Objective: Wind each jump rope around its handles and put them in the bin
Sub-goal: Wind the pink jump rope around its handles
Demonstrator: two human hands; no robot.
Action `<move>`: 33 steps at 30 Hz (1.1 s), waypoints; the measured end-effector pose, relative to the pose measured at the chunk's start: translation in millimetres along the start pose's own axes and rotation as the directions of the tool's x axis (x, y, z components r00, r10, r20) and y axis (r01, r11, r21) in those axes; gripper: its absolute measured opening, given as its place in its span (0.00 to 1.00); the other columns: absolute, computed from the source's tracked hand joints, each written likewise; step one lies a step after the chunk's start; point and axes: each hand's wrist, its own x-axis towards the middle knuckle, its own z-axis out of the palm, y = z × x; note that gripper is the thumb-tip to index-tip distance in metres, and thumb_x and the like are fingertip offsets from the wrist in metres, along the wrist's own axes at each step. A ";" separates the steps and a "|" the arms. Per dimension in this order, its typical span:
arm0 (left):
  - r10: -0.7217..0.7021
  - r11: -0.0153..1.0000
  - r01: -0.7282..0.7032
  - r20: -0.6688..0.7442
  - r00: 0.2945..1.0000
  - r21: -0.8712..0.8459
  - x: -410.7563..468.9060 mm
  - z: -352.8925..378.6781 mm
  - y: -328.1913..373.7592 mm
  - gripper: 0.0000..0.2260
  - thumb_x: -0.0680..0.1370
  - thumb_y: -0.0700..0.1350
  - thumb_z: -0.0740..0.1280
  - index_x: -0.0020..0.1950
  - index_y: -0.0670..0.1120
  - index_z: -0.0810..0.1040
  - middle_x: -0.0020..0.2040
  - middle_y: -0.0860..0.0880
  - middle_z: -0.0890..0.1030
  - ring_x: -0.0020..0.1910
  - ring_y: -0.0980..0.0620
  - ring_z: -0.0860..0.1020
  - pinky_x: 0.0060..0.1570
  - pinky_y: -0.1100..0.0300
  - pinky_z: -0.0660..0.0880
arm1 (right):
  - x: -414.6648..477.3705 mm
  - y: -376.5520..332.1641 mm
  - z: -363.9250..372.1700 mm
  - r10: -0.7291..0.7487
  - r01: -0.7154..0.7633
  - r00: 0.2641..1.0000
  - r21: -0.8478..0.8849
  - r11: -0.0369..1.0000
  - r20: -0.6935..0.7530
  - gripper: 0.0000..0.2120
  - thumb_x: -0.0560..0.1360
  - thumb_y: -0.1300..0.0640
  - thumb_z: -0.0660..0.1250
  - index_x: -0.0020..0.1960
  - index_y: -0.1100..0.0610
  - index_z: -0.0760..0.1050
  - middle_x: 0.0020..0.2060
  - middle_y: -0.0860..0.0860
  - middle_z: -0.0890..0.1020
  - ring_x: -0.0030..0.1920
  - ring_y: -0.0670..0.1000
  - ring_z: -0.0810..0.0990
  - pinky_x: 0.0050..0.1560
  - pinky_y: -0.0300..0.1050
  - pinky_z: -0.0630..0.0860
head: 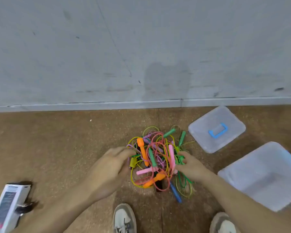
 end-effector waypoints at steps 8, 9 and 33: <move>-0.260 0.960 0.253 0.054 0.964 0.120 105.1 146.3 -93.7 0.21 0.77 0.52 0.57 0.71 0.57 0.62 0.69 0.53 0.65 0.67 0.47 0.65 0.61 0.43 0.70 | 139.4 60.2 62.1 0.082 -0.028 0.969 0.227 0.974 -0.233 0.55 0.68 0.52 0.76 0.79 0.53 0.39 0.77 0.56 0.57 0.73 0.58 0.64 0.66 0.51 0.69; -0.284 0.953 0.273 0.076 0.956 0.130 116.1 155.6 -94.7 0.21 0.78 0.51 0.57 0.72 0.57 0.61 0.71 0.53 0.63 0.69 0.47 0.62 0.62 0.42 0.68 | 149.2 63.2 67.4 0.109 -0.048 0.958 0.224 0.973 -0.265 0.54 0.68 0.54 0.76 0.79 0.54 0.40 0.75 0.58 0.62 0.70 0.58 0.69 0.62 0.49 0.72; -0.164 0.889 0.085 -0.140 0.976 -0.451 -2.7 1.5 89.9 0.18 0.66 0.53 0.72 0.51 0.47 0.79 0.44 0.49 0.84 0.43 0.51 0.83 0.47 0.53 0.80 | -206.6 -136.3 -6.7 -0.479 0.682 0.731 0.530 0.504 -0.486 0.03 0.77 0.62 0.64 0.48 0.61 0.76 0.34 0.56 0.76 0.31 0.54 0.75 0.28 0.41 0.72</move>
